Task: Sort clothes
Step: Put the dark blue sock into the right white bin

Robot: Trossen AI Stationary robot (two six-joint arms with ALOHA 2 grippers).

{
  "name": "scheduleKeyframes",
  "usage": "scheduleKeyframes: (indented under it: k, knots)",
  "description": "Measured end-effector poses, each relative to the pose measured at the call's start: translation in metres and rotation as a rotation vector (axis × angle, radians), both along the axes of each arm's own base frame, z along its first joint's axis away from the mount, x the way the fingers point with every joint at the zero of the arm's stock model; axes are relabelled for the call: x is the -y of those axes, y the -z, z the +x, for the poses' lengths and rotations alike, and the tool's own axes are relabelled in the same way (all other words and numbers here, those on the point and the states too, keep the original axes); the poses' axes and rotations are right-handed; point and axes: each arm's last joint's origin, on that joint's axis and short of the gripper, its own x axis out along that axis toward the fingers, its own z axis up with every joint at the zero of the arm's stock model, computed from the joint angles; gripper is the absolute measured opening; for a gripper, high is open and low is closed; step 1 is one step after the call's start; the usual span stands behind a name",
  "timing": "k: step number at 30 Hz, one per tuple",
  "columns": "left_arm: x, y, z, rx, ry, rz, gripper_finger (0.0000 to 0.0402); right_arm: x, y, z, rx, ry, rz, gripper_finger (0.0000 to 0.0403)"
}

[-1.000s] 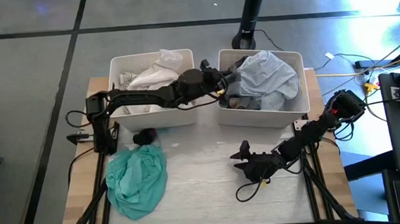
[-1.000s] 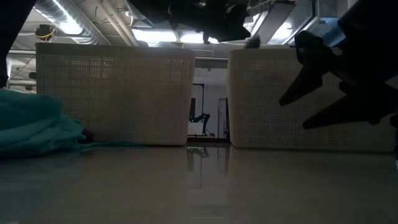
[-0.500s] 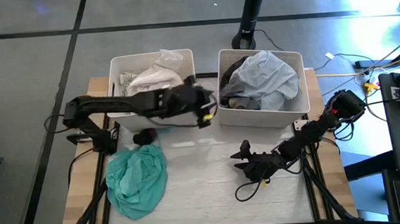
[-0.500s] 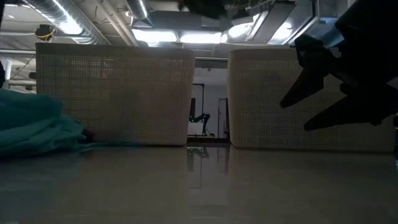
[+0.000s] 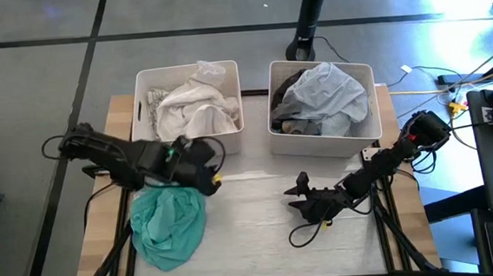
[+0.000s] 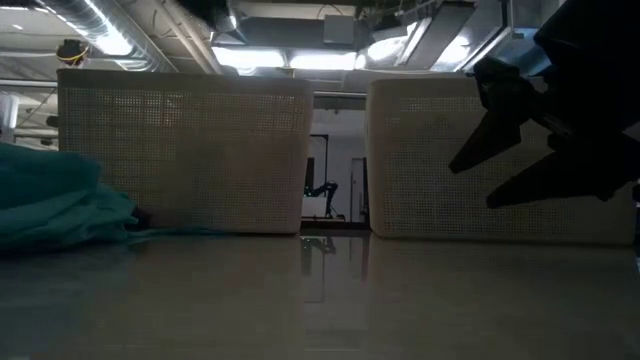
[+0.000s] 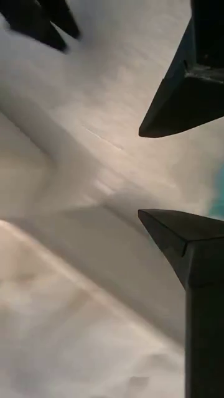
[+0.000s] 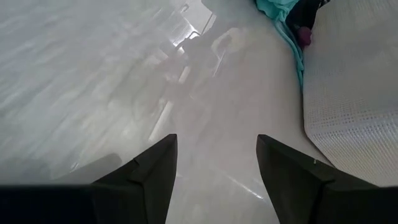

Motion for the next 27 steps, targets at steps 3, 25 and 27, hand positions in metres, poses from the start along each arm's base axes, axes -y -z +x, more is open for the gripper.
scheduleKeyframes:
  k: [3,25,27]
  knots:
    - [0.013,0.014,-0.015,-0.052,-0.097,-0.047,0.0189,0.000,0.000,0.000,0.000,0.000,0.000,0.0220]
    - [-0.009,0.158,-0.069,-0.264,-0.619,0.015,0.0189,0.001,0.000,0.000,0.013,0.022,-0.016,0.0220]
    - [-0.014,0.166,-0.072,-0.284,-0.642,0.016,0.0189,0.001,0.000,0.000,0.013,0.022,-0.016,0.0220]
